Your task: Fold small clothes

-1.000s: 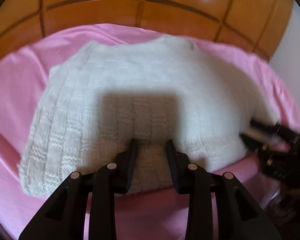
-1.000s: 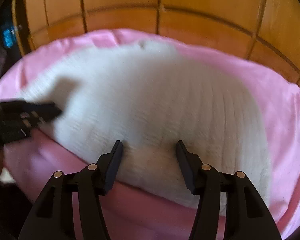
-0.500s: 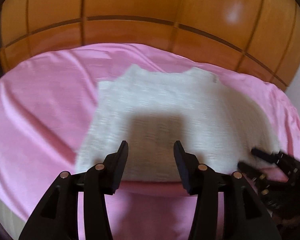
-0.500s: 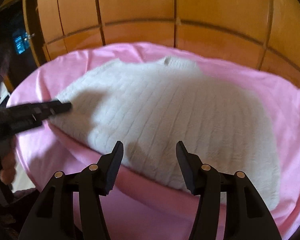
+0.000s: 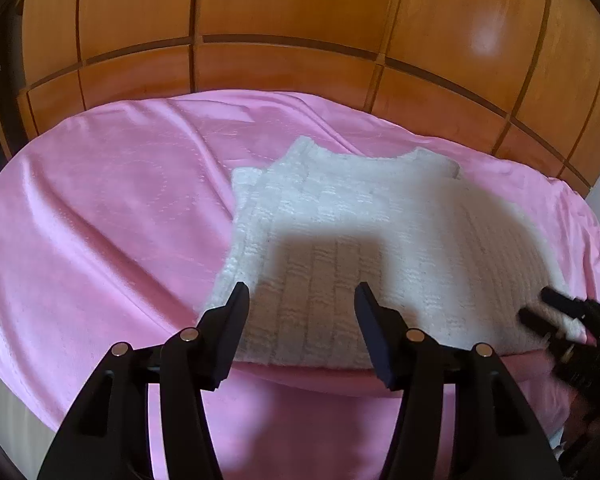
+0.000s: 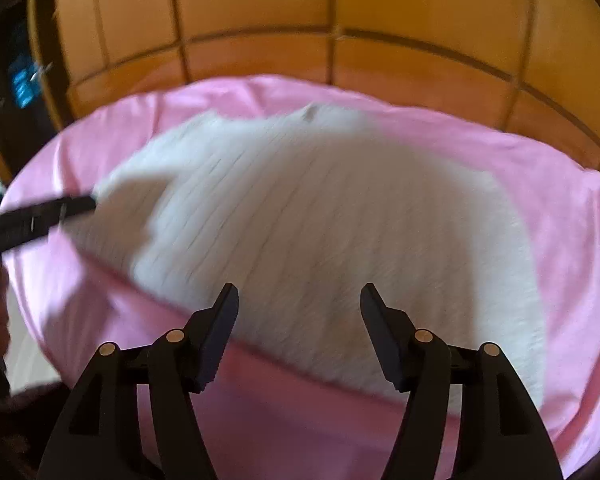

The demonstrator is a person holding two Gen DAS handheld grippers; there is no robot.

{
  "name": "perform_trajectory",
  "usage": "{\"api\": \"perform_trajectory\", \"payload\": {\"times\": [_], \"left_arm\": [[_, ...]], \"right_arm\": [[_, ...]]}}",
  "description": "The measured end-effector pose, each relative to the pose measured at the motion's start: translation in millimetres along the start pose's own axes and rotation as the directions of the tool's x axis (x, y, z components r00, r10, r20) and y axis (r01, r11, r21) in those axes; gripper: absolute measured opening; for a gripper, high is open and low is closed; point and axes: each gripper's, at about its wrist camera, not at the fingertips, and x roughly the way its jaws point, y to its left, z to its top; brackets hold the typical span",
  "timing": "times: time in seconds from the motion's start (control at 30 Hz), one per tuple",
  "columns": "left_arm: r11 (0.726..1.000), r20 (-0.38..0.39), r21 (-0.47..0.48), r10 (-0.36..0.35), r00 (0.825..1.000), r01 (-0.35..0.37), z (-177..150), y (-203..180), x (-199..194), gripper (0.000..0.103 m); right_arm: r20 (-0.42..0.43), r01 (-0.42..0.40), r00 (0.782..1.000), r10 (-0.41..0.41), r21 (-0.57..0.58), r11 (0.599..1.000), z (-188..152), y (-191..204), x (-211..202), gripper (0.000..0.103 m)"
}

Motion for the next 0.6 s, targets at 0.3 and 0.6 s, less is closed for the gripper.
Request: {"api": "perform_trajectory", "payload": {"times": [0.3, 0.6], "left_arm": [[0.999, -0.023, -0.033, 0.011, 1.0, -0.012, 15.7, 30.4, 15.1, 0.052], [0.991, -0.093, -0.126, -0.064, 0.994, 0.052, 54.4, 59.4, 58.0, 0.044]], "right_arm": [[-0.053, 0.091, 0.995, -0.079, 0.275, 0.957, 7.0, -70.6, 24.5, 0.065], [-0.038, 0.079, 0.997, -0.071, 0.281, 0.957, -8.2, -71.2, 31.9, 0.071]]}}
